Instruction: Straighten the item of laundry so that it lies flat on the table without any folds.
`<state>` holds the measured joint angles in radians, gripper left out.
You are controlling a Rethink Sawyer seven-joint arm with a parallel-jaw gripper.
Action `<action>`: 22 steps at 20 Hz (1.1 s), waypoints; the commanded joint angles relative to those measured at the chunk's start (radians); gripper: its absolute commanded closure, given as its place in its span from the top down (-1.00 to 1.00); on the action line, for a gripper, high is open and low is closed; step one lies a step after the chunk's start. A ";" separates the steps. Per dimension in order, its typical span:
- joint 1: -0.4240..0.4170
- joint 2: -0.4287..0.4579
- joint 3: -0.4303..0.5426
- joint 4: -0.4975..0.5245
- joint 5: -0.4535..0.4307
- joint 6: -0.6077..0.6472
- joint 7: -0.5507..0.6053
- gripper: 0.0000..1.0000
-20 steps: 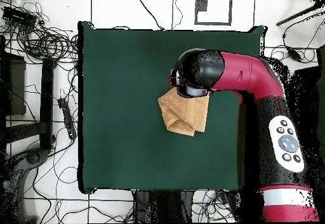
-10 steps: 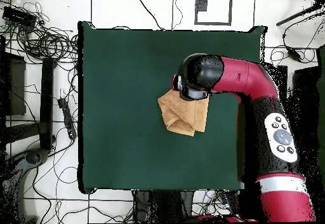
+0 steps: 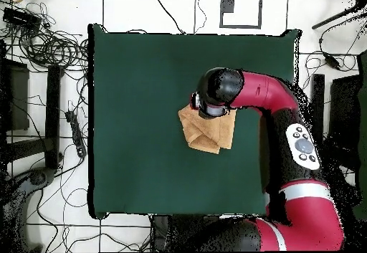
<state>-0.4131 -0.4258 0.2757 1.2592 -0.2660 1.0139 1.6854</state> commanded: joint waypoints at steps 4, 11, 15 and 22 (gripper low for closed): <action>0.054 0.076 0.035 -0.024 -0.015 -0.016 0.020 1.00; 0.045 0.088 0.034 0.008 -0.023 -0.040 0.010 1.00; 0.083 0.075 0.006 0.031 -0.047 -0.113 0.078 1.00; 0.153 -0.009 -0.052 0.074 -0.037 -0.091 0.177 1.00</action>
<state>-0.3503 -0.3548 0.2361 1.2356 -0.2981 0.9781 1.6856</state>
